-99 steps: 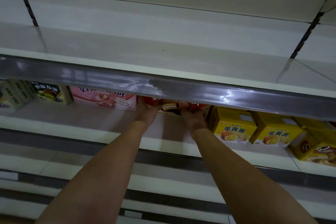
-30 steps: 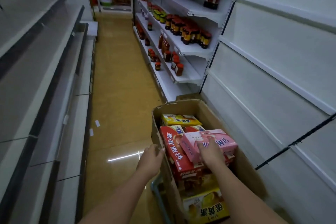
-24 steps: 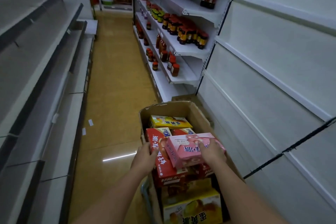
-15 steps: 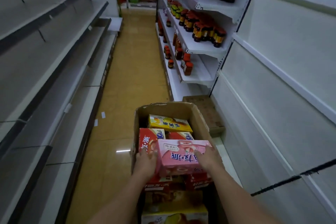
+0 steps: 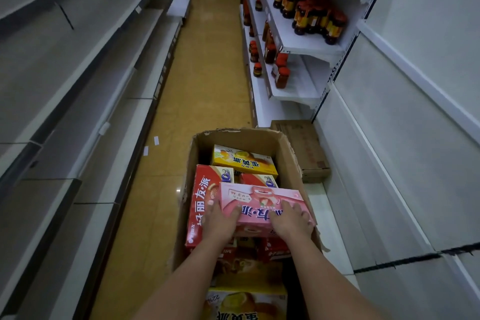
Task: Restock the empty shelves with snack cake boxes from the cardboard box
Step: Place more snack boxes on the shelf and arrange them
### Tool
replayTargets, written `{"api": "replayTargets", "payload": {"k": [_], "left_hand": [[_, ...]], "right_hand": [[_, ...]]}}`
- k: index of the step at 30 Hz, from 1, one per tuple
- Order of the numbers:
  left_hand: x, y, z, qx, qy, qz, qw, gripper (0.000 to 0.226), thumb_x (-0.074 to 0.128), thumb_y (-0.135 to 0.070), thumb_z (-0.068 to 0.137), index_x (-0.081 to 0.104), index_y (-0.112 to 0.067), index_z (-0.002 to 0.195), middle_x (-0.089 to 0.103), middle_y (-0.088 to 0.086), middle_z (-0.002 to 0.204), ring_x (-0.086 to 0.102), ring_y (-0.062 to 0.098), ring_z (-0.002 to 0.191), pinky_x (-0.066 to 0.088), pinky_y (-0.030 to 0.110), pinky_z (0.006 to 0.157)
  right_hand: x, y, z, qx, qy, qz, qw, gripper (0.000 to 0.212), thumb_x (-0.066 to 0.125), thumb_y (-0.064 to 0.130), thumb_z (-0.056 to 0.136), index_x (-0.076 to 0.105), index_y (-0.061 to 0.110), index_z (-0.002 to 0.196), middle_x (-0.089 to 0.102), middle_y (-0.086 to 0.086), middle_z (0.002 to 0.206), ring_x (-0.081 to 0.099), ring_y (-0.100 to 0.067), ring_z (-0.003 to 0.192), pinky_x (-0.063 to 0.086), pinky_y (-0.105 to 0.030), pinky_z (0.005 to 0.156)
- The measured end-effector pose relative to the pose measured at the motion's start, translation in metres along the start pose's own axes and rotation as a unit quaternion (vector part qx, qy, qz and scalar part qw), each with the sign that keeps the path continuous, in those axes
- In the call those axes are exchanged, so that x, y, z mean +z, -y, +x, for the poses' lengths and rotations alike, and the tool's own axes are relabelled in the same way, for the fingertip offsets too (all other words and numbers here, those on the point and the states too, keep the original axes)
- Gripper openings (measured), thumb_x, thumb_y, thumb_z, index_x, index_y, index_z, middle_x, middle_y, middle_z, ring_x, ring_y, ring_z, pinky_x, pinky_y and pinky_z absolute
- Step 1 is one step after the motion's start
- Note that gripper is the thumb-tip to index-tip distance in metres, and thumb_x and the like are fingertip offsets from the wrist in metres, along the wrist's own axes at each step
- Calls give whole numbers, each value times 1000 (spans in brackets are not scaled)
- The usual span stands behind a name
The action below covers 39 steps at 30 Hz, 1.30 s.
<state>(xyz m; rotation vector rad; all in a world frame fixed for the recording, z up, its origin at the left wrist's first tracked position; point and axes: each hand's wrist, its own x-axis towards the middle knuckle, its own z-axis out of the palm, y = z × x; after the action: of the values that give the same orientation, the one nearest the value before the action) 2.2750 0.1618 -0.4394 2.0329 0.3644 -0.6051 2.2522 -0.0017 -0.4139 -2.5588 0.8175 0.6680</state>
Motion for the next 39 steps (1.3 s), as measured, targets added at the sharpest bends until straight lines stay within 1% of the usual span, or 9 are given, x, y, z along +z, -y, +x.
{"api": "replayTargets", "payload": {"k": [12,17,20,23,25,27,31,34,39], "left_hand": [[-41,-22,-7,-5,-51,-173,984,67,72,-21,82,41,-33,141,55,9,128,68,26,89,60,41,72],[-102,-30,-11,20,9,-185,983,47,70,-12,81,56,-27,123,65,9,107,72,25,70,57,32,57],[-125,-34,-18,50,20,-174,983,39,69,-7,79,62,-23,113,66,8,103,70,27,76,57,36,66],[-141,-35,-28,67,9,-191,979,29,71,-8,77,64,-23,101,67,9,103,66,28,86,54,36,76],[-150,-35,-35,73,-20,-207,975,39,76,-17,72,61,-21,108,64,5,103,66,27,90,55,39,82],[-159,-34,-42,81,-75,-231,967,65,82,-30,62,52,-22,119,60,-2,102,65,24,94,55,44,88],[-170,-31,-58,98,-171,-264,944,84,80,-37,70,30,-29,137,56,-1,112,66,24,97,54,47,89],[-170,-28,-76,114,-175,-254,945,84,79,-37,72,28,-31,139,57,-4,110,68,21,92,56,45,84],[-170,-17,-111,96,-215,-140,962,69,74,-42,76,41,-33,136,62,-9,114,66,12,94,55,38,87]], "right_hand": [[-18,23,-11,-15,26,45,999,62,43,58,90,33,28,144,30,-6,152,27,-32,138,20,-47,113],[-35,55,-25,-80,6,57,995,76,44,73,83,32,29,145,36,-1,150,30,-27,139,17,-49,113],[-43,78,-44,-122,80,241,959,48,54,58,88,50,24,122,67,-6,113,64,-23,105,53,-29,82],[-45,94,-56,-115,167,325,924,44,61,53,86,60,9,79,61,-2,56,57,-16,45,45,-28,52],[-44,104,-57,-115,199,348,909,52,63,59,81,63,7,74,64,-10,61,58,-24,52,52,-35,56],[-42,116,-56,-116,213,374,895,63,64,62,78,70,1,91,69,-22,83,61,-32,72,55,-47,75],[-27,140,-60,-130,249,431,858,71,66,72,58,69,6,84,68,-16,77,62,-29,66,51,-37,71],[-13,158,-60,-118,256,485,828,96,69,80,44,69,9,108,71,-21,103,68,-38,94,50,-56,91],[-14,180,-99,-98,275,602,744,74,43,73,79,65,8,108,71,-19,94,68,-31,88,54,-47,84]]}}
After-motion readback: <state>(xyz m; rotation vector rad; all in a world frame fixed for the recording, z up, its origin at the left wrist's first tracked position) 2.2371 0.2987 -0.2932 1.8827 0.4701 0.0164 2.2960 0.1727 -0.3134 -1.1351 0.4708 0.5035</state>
